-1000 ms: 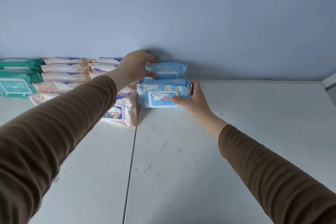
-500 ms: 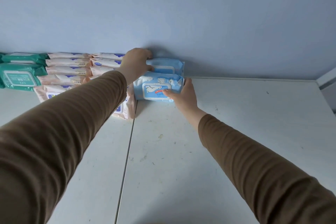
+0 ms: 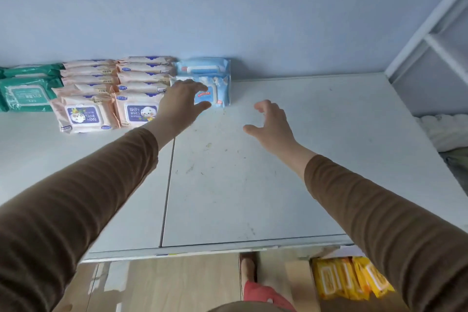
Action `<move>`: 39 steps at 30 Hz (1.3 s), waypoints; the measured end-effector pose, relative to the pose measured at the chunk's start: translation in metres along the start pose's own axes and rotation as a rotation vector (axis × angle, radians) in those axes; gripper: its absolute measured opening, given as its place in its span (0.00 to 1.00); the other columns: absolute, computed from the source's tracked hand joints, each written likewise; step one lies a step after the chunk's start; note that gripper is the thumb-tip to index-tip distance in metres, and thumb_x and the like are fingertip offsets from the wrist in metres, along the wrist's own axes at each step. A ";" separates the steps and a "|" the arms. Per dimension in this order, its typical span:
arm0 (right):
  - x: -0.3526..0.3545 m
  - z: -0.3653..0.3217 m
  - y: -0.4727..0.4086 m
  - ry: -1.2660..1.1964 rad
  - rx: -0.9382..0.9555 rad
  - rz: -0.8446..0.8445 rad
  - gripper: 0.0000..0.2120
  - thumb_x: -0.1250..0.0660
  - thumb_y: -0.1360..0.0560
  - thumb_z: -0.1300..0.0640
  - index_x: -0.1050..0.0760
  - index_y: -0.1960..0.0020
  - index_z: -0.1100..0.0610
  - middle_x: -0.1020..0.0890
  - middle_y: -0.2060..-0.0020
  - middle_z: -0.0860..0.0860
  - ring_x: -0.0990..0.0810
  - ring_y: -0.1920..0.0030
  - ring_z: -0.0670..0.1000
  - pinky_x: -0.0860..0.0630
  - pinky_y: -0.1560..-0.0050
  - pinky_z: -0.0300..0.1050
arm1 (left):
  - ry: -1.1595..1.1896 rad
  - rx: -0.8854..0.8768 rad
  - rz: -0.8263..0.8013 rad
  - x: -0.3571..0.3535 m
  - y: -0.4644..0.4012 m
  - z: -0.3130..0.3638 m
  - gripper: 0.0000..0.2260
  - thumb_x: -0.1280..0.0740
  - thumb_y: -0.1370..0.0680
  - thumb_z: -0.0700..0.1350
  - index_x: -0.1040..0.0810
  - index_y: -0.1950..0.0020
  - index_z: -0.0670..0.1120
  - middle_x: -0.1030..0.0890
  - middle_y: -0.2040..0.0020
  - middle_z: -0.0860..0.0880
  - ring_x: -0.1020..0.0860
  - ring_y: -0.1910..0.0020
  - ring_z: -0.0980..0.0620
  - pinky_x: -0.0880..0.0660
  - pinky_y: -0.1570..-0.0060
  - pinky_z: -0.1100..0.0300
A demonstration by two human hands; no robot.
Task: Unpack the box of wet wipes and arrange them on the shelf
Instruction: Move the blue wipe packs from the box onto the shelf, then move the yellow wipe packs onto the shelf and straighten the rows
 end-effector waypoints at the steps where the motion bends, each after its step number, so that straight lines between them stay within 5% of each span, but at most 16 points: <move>1: 0.008 0.002 0.019 0.025 0.013 0.003 0.26 0.28 0.28 0.51 0.31 0.33 0.56 0.27 0.38 0.52 0.31 0.36 0.54 0.33 0.41 0.45 | 0.006 -0.033 -0.010 -0.004 0.018 0.012 0.18 0.29 0.24 0.52 0.21 0.35 0.49 0.20 0.37 0.47 0.26 0.36 0.44 0.29 0.38 0.51; 6: 0.042 0.023 0.126 0.124 0.029 0.018 0.24 0.30 0.26 0.51 0.32 0.33 0.55 0.27 0.37 0.51 0.32 0.36 0.54 0.30 0.39 0.50 | 0.058 -0.146 -0.057 -0.027 0.110 0.076 0.18 0.28 0.24 0.52 0.21 0.36 0.50 0.20 0.39 0.50 0.25 0.39 0.47 0.27 0.42 0.52; 18: 0.118 0.151 0.340 0.178 -0.056 0.127 0.14 0.33 0.23 0.55 0.27 0.38 0.53 0.25 0.45 0.45 0.31 0.44 0.46 0.33 0.46 0.41 | 0.232 -0.420 -0.199 -0.109 0.280 0.260 0.15 0.29 0.23 0.48 0.20 0.37 0.50 0.20 0.41 0.52 0.26 0.41 0.49 0.25 0.47 0.53; 29: 0.087 0.430 0.457 0.005 -0.562 -0.051 0.14 0.31 0.23 0.55 0.25 0.39 0.56 0.20 0.43 0.50 0.20 0.44 0.49 0.31 0.51 0.40 | 0.103 -0.385 -0.618 -0.340 0.373 0.369 0.17 0.32 0.24 0.45 0.22 0.35 0.49 0.21 0.38 0.49 0.26 0.37 0.47 0.27 0.43 0.53; 34: 0.031 0.544 0.482 -0.140 -0.770 -0.110 0.16 0.31 0.24 0.56 0.25 0.37 0.57 0.19 0.42 0.55 0.19 0.44 0.53 0.24 0.41 0.50 | -0.060 -0.347 -0.791 -0.464 0.390 0.374 0.20 0.33 0.23 0.47 0.26 0.31 0.52 0.25 0.34 0.51 0.29 0.34 0.49 0.26 0.40 0.51; 39: -0.038 0.631 0.482 -0.227 -0.903 -0.102 0.16 0.30 0.25 0.55 0.24 0.39 0.56 0.18 0.47 0.50 0.21 0.42 0.54 0.26 0.38 0.52 | -0.304 -0.503 -0.897 -0.579 0.397 0.367 0.21 0.33 0.21 0.48 0.30 0.29 0.50 0.26 0.36 0.50 0.28 0.36 0.48 0.28 0.39 0.54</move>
Point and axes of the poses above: each hand's wrist, its own y-axis away from the middle knuckle, its own x-axis out of the back of the hand, z = x × y, the point moved 7 cm from there along -y, towards the middle knuckle
